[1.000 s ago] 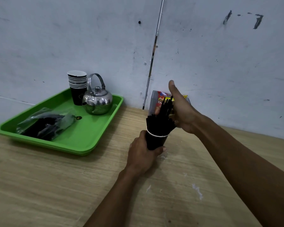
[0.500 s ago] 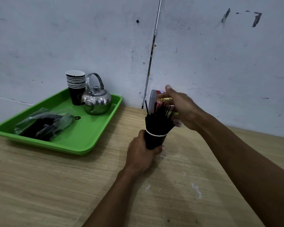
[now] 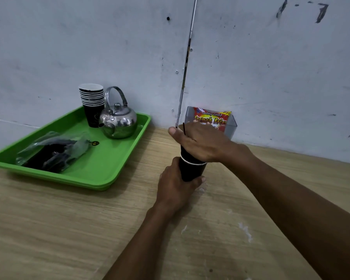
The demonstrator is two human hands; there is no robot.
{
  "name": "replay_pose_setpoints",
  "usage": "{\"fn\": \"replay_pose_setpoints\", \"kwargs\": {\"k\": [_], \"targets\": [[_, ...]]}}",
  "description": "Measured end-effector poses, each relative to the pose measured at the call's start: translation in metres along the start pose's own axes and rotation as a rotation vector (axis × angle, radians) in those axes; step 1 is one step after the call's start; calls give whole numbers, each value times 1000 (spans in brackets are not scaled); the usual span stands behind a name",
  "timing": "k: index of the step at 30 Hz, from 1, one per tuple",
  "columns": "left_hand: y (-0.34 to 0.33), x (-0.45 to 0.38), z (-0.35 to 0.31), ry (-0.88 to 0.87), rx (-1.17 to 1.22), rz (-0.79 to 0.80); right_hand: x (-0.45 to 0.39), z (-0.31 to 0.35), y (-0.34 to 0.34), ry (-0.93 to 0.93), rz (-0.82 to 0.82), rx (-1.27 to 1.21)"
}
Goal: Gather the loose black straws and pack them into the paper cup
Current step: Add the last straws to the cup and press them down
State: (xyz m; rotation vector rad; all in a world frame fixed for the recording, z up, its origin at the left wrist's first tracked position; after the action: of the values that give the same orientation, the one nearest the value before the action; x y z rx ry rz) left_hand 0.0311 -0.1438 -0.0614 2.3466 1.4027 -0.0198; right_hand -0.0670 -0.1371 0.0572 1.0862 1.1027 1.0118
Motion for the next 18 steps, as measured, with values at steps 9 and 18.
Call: {"fn": "replay_pose_setpoints", "kwargs": {"k": [9,18], "targets": [[1,2,-4,4,-9,1,1,-1,-5,-23,232,-31],[-1,-1,-1,32,-32,-17,-9,6,50,-19,-85,-467]]}}
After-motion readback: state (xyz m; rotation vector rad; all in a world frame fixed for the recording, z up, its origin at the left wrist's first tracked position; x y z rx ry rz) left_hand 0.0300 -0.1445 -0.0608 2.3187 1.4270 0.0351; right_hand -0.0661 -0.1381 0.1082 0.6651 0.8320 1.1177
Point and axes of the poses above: each hand's wrist, its own x-axis away from the middle knuckle, its own y-axis out of the back of the hand, z = x × y, the point moved 2 cm from there along -x, towards the middle knuckle, and after that the axes turned 1 degree about -x, right-handed, at the moved point
